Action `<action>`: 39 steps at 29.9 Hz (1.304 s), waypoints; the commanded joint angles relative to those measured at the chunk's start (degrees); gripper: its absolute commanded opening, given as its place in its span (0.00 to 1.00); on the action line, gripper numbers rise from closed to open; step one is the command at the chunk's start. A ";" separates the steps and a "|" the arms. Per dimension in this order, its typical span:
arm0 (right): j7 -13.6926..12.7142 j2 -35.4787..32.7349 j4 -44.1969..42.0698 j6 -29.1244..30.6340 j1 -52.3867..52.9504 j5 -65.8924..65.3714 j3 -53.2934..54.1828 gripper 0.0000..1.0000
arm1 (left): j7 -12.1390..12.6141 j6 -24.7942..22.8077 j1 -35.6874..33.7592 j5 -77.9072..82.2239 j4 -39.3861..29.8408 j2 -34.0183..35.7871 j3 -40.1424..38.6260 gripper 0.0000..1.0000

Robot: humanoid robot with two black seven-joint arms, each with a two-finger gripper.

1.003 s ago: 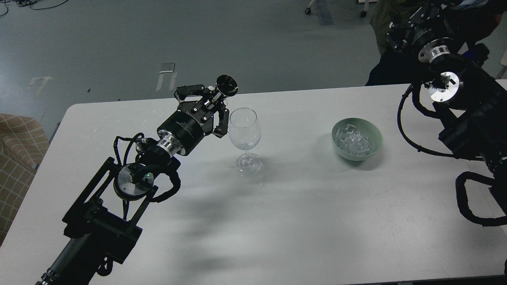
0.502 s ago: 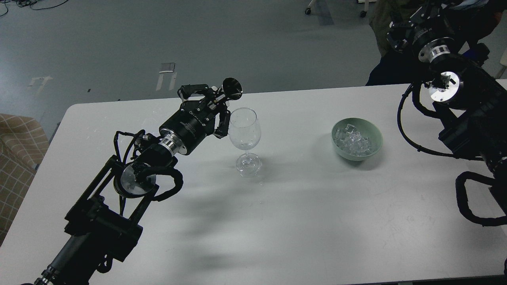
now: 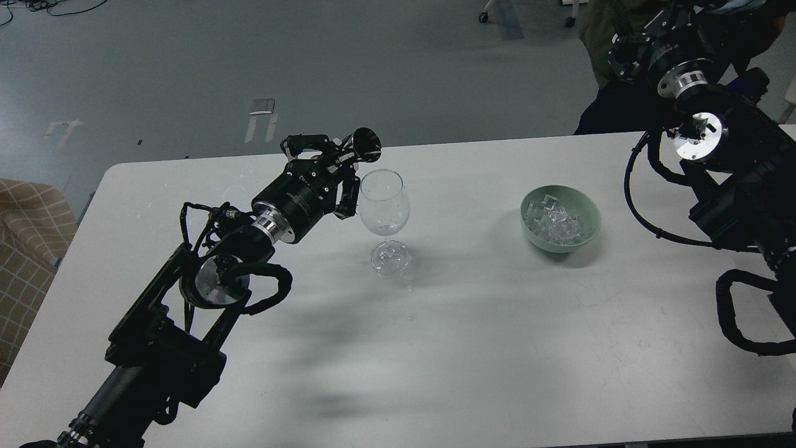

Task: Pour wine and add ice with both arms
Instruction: 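Tilt the jigger with the left gripper to pour into the glass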

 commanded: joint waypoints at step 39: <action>0.00 0.02 0.02 0.06 0.00 0.01 0.19 1.00 | 0.26 0.46 -4.15 4.71 2.15 2.59 1.46 0.00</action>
